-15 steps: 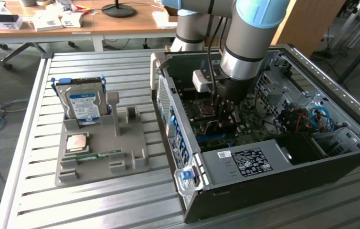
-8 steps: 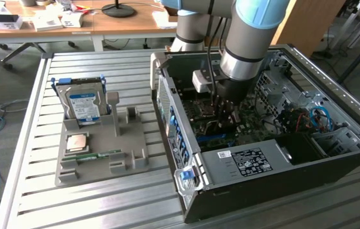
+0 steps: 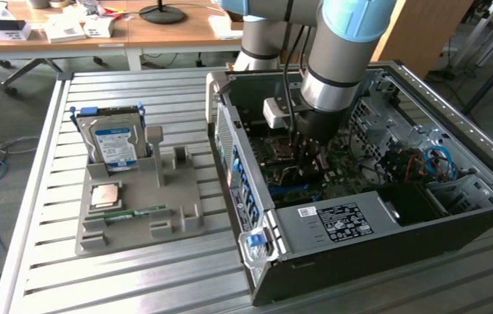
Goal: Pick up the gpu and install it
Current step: 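Insert the gpu into the slot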
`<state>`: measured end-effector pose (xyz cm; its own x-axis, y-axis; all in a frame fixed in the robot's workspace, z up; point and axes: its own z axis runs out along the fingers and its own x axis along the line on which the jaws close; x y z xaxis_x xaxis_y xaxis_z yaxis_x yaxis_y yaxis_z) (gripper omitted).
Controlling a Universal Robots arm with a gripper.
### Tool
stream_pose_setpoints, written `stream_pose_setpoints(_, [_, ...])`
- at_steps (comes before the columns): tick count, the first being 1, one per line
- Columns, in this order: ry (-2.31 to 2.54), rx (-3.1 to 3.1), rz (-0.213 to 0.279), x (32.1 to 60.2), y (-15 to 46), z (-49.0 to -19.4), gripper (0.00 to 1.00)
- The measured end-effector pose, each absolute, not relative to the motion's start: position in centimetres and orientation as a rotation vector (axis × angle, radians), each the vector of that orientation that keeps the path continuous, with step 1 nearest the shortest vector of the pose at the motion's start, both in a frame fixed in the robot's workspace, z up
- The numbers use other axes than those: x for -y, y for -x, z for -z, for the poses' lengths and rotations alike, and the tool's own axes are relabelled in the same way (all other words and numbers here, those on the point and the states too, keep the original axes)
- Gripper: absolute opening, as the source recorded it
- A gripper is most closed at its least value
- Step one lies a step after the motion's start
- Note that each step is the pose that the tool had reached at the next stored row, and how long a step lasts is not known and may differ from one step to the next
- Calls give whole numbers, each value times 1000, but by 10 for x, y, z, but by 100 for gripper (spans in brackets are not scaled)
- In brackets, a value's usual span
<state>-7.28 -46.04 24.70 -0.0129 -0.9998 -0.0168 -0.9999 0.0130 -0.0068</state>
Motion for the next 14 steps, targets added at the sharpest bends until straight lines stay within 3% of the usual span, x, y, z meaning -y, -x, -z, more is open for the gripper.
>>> stream_pose_setpoints(14, [2195, -2224, -11, 460, 73, -247, 26])
